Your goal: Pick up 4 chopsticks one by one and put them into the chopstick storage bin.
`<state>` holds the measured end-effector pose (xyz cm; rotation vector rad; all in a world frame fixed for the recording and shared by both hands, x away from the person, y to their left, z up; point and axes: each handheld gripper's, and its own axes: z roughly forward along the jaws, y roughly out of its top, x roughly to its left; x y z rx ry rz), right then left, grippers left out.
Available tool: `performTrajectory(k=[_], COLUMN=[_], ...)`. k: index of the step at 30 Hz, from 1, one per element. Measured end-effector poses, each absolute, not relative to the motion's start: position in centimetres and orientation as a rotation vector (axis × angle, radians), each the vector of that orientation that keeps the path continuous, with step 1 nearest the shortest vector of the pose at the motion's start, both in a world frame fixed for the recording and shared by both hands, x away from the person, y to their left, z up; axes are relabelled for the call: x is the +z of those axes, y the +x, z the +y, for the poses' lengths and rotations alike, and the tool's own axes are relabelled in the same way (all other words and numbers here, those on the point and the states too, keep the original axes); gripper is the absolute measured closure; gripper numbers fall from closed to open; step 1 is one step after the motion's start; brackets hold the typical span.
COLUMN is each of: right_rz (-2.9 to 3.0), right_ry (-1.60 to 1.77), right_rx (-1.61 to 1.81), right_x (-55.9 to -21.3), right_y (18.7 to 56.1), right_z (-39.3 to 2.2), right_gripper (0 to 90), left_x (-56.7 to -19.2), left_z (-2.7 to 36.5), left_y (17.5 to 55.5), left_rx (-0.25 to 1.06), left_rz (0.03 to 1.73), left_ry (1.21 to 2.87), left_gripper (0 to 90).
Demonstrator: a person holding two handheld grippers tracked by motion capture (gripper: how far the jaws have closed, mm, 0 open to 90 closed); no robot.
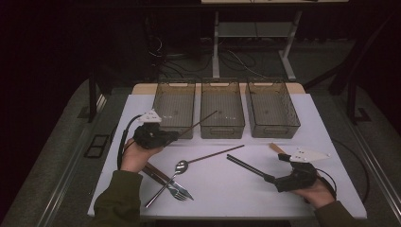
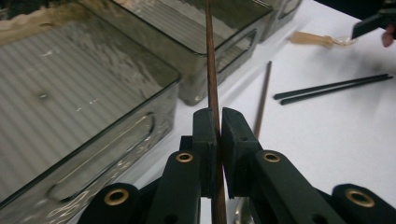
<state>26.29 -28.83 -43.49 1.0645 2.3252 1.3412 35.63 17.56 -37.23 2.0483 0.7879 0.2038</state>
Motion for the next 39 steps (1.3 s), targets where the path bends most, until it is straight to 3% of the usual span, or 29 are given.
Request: performTrajectory(k=[25, 39], right_rz=[2.326, 2.324], right_ry=[1.063, 1.067], right_rx=[1.335, 1.341], right_x=[-43.5, -43.5], right_y=[26.3, 26.2], right_z=[-28.8, -28.7], right_gripper=[1.2, 1.2], left_x=[-37.4, -37.4], left_z=[21.6, 21.5], left_y=[37.2, 39.0], left_rx=[0.349, 0.397], left_rz=[1.022, 1.099], left_ry=[1.937, 1.908], left_gripper=[84.4, 84.4])
